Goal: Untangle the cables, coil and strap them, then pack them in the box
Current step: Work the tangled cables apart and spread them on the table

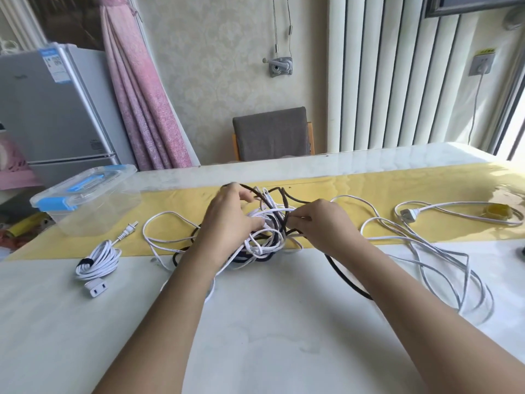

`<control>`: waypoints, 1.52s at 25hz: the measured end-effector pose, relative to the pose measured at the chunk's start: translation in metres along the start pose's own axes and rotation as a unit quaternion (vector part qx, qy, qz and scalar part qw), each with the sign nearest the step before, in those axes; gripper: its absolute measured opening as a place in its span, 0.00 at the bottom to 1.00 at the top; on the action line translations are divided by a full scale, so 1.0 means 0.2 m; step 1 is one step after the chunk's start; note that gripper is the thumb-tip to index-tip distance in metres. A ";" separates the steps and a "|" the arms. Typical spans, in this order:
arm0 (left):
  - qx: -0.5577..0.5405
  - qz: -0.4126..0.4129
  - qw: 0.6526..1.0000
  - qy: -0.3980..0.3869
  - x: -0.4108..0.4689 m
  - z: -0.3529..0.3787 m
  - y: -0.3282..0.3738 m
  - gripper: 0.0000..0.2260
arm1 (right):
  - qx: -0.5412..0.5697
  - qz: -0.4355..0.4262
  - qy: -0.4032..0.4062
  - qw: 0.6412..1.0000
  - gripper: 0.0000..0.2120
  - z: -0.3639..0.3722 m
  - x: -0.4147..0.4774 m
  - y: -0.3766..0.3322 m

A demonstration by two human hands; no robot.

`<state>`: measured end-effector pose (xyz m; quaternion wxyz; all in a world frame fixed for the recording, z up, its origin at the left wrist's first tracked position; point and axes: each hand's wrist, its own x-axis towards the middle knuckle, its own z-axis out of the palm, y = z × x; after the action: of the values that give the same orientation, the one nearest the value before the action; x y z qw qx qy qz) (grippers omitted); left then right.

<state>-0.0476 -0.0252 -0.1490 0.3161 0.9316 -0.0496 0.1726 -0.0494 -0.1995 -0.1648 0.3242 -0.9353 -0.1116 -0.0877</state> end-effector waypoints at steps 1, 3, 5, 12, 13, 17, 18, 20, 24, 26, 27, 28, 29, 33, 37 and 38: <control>0.063 0.022 0.997 0.048 -0.03 -0.02 0.03 0.16 | -0.001 0.008 -0.009 1.000 0.10 0.00 0.00 0.01; 0.050 0.073 0.996 0.030 -0.11 -0.03 0.13 0.15 | -0.033 0.003 -0.024 0.999 0.09 0.01 0.01 0.02; -0.043 0.059 0.987 -0.144 -0.19 0.01 0.23 0.10 | -0.071 -0.023 -0.028 0.997 0.05 0.03 0.01 0.02; 0.142 -0.006 0.950 -0.277 -0.21 0.09 0.20 0.12 | -0.005 0.043 -0.090 0.995 0.25 -0.03 0.04 0.04; 0.183 -0.004 0.953 -0.242 -0.21 0.08 0.20 0.15 | 0.005 0.052 -0.092 0.994 0.26 -0.04 0.03 0.03; 0.244 0.018 0.966 -0.083 -0.17 0.07 0.14 0.21 | 0.061 0.068 -0.140 0.986 0.16 -0.08 0.02 0.02; 0.231 0.015 0.970 -0.072 -0.15 0.08 0.11 0.20 | 0.100 0.087 -0.143 0.981 0.12 -0.08 0.02 0.02; 0.217 0.029 0.975 -0.033 -0.11 0.09 0.08 0.15 | 0.202 0.141 -0.143 0.959 0.09 -0.09 0.03 0.03; 0.085 0.126 0.973 0.171 -0.02 0.08 0.01 0.21 | 0.415 0.071 -0.177 0.890 0.11 -0.12 0.01 0.02; -0.090 0.146 0.951 0.255 0.06 0.00 -0.02 0.22 | 0.525 0.010 -0.213 0.824 0.11 -0.13 -0.01 -0.01; -0.205 0.124 0.933 0.271 0.10 -0.04 -0.04 0.20 | 0.571 -0.011 -0.238 0.786 0.13 -0.13 -0.01 -0.01; -0.321 0.081 0.902 0.276 0.13 -0.07 -0.05 0.18 | 0.607 -0.032 -0.266 0.748 0.14 -0.13 -0.01 -0.01; -0.393 0.027 0.874 0.283 0.15 -0.08 -0.08 0.17 | 0.632 -0.049 -0.292 0.716 0.13 -0.14 -0.01 -0.01; -0.263 -0.102 0.932 0.229 0.18 -0.07 -0.21 0.13 | 0.614 -0.015 -0.285 0.736 0.17 -0.17 0.01 0.03; -0.333 -0.028 0.938 0.090 0.09 -0.09 -0.06 0.07 | 0.488 -0.020 -0.191 0.851 0.15 -0.19 -0.01 0.03; -0.303 -0.004 0.952 0.041 0.06 -0.10 -0.01 0.14 | 0.456 -0.024 -0.177 0.872 0.14 -0.19 -0.01 0.03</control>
<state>-0.0422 -0.0111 -0.1322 0.5858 0.7843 -0.0826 0.1866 -0.0540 -0.2289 -0.1393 0.6870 -0.6806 -0.2174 0.1323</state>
